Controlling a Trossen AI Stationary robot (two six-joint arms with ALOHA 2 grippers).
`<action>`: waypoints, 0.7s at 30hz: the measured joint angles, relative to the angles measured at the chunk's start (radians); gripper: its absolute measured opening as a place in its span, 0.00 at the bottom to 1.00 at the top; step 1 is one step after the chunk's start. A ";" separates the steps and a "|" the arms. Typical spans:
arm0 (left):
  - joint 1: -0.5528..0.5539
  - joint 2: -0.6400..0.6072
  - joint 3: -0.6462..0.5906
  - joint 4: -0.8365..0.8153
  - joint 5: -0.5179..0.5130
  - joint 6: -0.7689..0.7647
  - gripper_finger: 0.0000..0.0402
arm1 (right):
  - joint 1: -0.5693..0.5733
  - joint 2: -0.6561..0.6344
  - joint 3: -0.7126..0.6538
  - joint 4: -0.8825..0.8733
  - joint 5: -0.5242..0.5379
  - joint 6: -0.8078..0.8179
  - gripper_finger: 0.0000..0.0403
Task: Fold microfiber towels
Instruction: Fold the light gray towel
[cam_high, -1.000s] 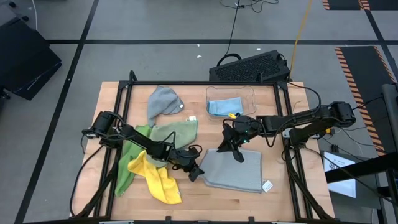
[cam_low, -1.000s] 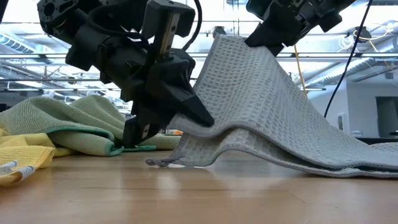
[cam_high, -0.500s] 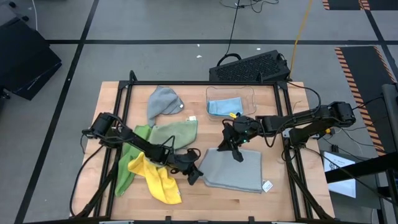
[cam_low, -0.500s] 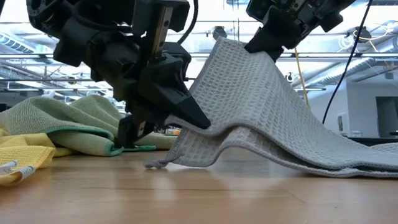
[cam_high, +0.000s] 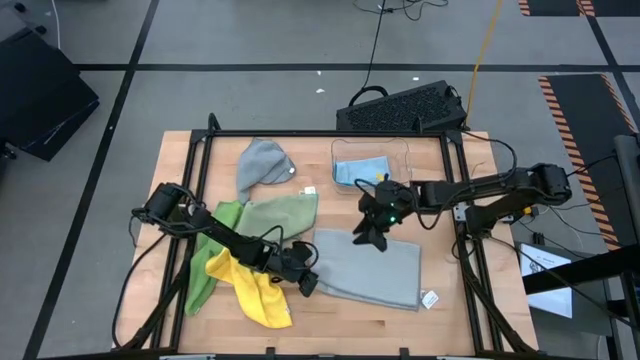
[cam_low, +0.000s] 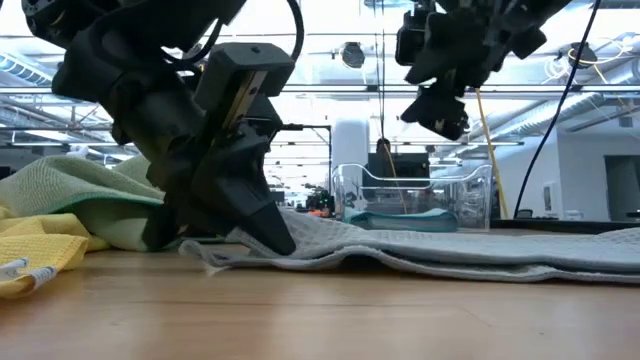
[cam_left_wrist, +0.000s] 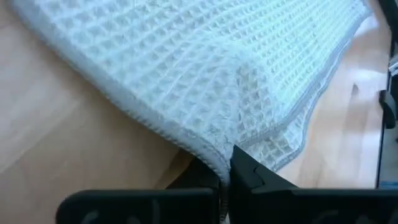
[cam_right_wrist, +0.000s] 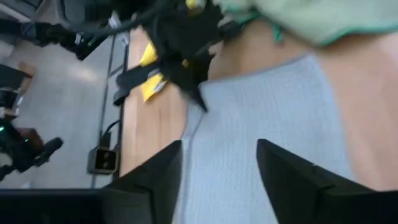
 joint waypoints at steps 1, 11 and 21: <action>0.000 -0.001 0.000 -0.007 0.000 0.000 0.01 | -0.013 0.004 0.000 0.011 0.000 -0.017 0.53; -0.001 -0.001 0.000 -0.005 0.015 -0.006 0.01 | -0.103 0.337 0.215 0.077 -0.085 -0.249 0.58; -0.023 -0.002 0.000 -0.014 0.065 -0.029 0.01 | -0.105 0.612 0.422 0.011 -0.071 -0.372 0.58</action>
